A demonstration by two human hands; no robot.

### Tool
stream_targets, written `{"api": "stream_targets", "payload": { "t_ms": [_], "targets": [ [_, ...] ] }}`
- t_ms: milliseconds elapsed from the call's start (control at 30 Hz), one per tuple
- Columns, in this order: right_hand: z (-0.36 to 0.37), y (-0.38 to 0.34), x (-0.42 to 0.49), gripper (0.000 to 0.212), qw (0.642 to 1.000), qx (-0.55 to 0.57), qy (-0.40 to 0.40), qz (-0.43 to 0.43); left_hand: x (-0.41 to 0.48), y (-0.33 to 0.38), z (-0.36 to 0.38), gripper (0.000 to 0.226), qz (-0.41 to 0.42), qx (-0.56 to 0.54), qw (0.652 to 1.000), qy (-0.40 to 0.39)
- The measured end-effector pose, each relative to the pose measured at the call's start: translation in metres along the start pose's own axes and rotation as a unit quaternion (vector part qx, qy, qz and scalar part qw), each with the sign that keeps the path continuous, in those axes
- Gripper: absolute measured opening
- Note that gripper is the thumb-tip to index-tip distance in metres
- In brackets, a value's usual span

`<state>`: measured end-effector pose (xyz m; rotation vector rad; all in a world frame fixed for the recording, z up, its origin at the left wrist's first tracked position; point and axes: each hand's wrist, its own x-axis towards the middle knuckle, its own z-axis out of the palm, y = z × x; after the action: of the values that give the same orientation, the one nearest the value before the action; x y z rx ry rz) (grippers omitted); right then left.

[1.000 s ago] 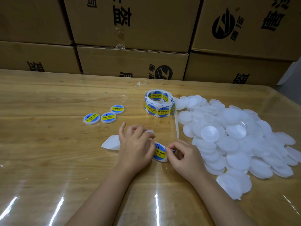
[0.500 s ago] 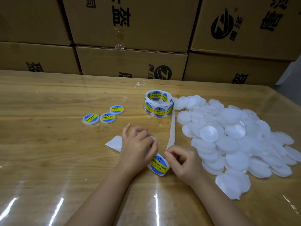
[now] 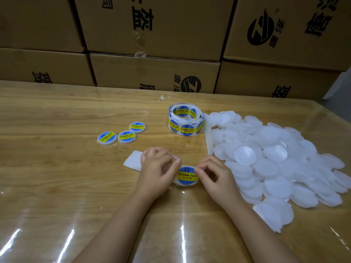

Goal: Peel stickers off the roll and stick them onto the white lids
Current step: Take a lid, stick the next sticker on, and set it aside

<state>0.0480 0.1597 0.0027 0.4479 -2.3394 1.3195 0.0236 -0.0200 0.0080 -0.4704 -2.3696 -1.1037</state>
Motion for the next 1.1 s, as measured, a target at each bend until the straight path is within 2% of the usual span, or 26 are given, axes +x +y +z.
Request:
{"api": "stream_targets", "payload": {
  "t_ms": [133,333,533,900,1100],
  "targets": [
    [-0.0007,0.0012,0.0019,0.012,0.999,0.033,-0.011,0.023,0.0008,-0.0005,-0.0017,0.037,-0.019,-0.047,0.998,-0.022],
    [0.0016,0.0043,-0.0021,0.007,0.999,-0.013,-0.032,-0.003,0.0006,0.0001,-0.003,0.039,-0.022,-0.079,0.995,-0.053],
    [0.0042,0.0033,-0.0031,0.008,0.998,-0.04,-0.041,-0.037,-0.0005,-0.0006,-0.0015,0.045,-0.004,-0.063,0.993,-0.095],
    [0.0046,0.0047,-0.002,0.007,0.999,0.016,-0.041,-0.024,-0.0013,-0.0034,0.0029,0.042,0.014,-0.016,0.994,-0.103],
    [0.0041,0.006,-0.0022,0.008,0.998,0.006,-0.041,-0.057,-0.0011,-0.001,0.0019,0.043,0.009,-0.003,0.994,-0.109]
  ]
}}
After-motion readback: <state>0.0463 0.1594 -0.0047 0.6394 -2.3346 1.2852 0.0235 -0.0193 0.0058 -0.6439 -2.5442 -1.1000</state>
